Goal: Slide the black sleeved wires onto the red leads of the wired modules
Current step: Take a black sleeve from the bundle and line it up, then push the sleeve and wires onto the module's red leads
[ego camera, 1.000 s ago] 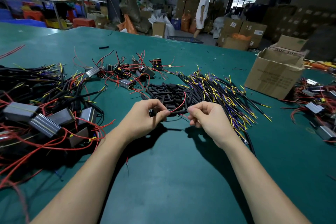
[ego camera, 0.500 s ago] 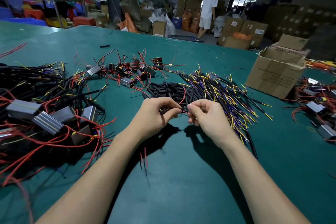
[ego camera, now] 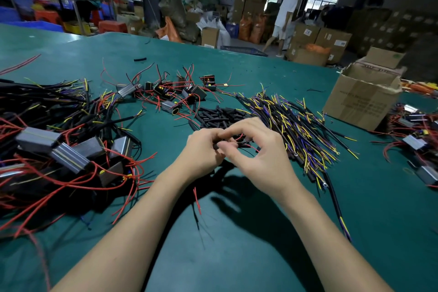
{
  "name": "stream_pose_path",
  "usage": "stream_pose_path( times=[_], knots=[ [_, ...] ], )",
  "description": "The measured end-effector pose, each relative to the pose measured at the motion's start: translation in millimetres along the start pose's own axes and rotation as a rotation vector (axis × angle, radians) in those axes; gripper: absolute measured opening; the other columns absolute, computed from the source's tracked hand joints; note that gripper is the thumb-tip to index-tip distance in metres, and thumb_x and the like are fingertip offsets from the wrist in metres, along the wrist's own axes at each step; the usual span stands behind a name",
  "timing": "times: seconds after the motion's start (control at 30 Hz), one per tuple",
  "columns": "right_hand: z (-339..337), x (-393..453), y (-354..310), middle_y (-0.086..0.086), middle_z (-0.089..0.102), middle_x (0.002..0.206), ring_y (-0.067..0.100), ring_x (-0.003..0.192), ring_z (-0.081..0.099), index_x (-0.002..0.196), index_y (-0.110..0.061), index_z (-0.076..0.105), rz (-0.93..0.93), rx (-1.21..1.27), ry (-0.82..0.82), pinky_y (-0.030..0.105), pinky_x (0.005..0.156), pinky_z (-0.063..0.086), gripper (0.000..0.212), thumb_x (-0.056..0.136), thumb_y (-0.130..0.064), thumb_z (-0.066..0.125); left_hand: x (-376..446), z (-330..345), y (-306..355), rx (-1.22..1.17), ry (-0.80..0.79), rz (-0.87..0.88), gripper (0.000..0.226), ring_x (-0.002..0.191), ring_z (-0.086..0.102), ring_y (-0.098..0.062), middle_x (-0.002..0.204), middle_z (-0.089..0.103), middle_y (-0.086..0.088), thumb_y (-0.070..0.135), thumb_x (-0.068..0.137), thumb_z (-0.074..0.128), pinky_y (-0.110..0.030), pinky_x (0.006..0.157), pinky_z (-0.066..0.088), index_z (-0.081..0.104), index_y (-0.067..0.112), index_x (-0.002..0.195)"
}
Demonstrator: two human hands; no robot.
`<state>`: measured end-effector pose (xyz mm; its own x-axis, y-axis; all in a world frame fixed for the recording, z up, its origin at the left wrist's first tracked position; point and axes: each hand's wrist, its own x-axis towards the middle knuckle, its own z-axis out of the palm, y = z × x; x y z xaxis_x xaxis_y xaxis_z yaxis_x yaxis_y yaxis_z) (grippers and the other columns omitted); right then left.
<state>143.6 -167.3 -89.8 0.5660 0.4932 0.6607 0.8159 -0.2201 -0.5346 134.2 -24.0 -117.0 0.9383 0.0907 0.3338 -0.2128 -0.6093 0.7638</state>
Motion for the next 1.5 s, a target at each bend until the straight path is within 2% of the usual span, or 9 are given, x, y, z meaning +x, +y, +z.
stream_pose_path(
  times=[0.13,0.3,0.5,0.6,0.77,0.9,1.0,1.1,1.5],
  knots=[
    [8.9,-4.4,2.9,-0.006,0.066,0.078,0.0,0.077,0.053,0.081,-0.006,0.073,0.085,0.061,0.057,0.01,0.072,0.037,0.001,0.081,-0.005,0.072,-3.1,-1.0,-1.1,-0.054,-0.001,0.043,0.004,0.082,0.065,-0.025,0.077,0.069,-0.004,0.01,0.084,0.067,-0.037,0.078,0.052,0.066,0.011,0.081],
    [6.9,-5.6,11.3,-0.008,0.067,0.079,-0.004,0.073,0.056,0.08,-0.018,0.073,0.214,0.101,0.16,0.008,0.065,0.037,0.009,0.083,-0.009,0.071,-10.9,-4.3,4.3,-0.203,0.137,0.176,0.018,0.079,0.063,-0.001,0.084,0.069,0.007,0.007,0.079,0.07,-0.01,0.074,0.045,0.064,0.02,0.09],
    [1.6,-4.8,24.2,-0.014,0.067,0.068,-0.003,0.058,0.053,0.075,-0.023,0.072,0.356,0.148,0.196,0.013,0.056,0.035,0.015,0.085,-0.012,0.069,-10.3,0.9,3.6,-0.243,0.13,0.174,0.009,0.067,0.064,-0.006,0.072,0.07,0.003,0.006,0.082,0.071,-0.02,0.069,0.05,0.066,0.011,0.075],
    [1.3,-4.4,27.7,-0.013,0.069,0.07,-0.004,0.066,0.058,0.074,-0.021,0.07,0.403,0.17,0.197,0.015,0.064,0.041,0.015,0.086,-0.012,0.067,-9.6,2.6,2.4,-0.216,0.119,0.172,0.014,0.063,0.055,0.003,0.072,0.067,0.005,0.009,0.083,0.071,-0.014,0.065,0.042,0.064,0.016,0.074],
    [4.0,-3.4,28.9,-0.003,0.072,0.079,0.01,0.081,0.065,0.079,-0.014,0.07,0.435,0.178,0.183,0.028,0.081,0.05,0.01,0.088,-0.012,0.066,-7.7,3.2,0.1,-0.217,0.065,0.18,0.016,0.076,0.063,-0.013,0.093,0.072,0.0,0.008,0.088,0.064,-0.027,0.073,0.051,0.055,0.01,0.076],
    [-2.5,-3.2,31.2,0.0,0.072,0.082,0.01,0.079,0.065,0.084,-0.015,0.071,0.442,0.233,0.122,0.027,0.076,0.052,0.01,0.09,-0.014,0.064,-8.4,6.9,-2.9,-0.154,0.091,0.196,0.017,0.062,0.053,-0.016,0.076,0.068,-0.002,0.017,0.09,0.064,-0.032,0.061,0.044,0.054,0.012,0.077],
    [-23.7,4.5,44.7,-0.004,0.07,0.081,0.001,0.069,0.061,0.09,-0.018,0.069,0.49,0.267,0.322,0.013,0.063,0.045,0.01,0.093,-0.016,0.059,-7.4,8.0,-5.0,-0.177,0.109,0.174,0.016,0.066,0.055,-0.029,0.071,0.066,-0.008,0.02,0.089,0.065,-0.038,0.063,0.045,0.057,0.014,0.078],
    [-50.7,11.3,69.8,0.001,0.068,0.077,0.015,0.072,0.058,0.084,-0.016,0.068,0.694,0.069,0.613,0.031,0.073,0.049,0.014,0.091,-0.015,0.057,-8.8,9.8,-4.4,-0.169,0.119,0.166,0.014,0.067,0.057,-0.031,0.072,0.068,-0.006,0.023,0.09,0.064,-0.041,0.063,0.047,0.057,0.017,0.079],
    [-42.2,49.9,107.8,0.013,0.063,0.092,0.033,0.099,0.06,0.082,-0.007,0.06,0.804,-0.87,0.003,0.03,0.068,0.039,0.011,0.087,-0.016,0.06,-9.4,15.4,-6.3,-0.154,0.175,0.156,0.015,0.049,0.036,-0.018,0.075,0.069,-0.001,0.025,0.091,0.06,-0.028,0.049,0.032,0.053,0.019,0.079]
  ],
)
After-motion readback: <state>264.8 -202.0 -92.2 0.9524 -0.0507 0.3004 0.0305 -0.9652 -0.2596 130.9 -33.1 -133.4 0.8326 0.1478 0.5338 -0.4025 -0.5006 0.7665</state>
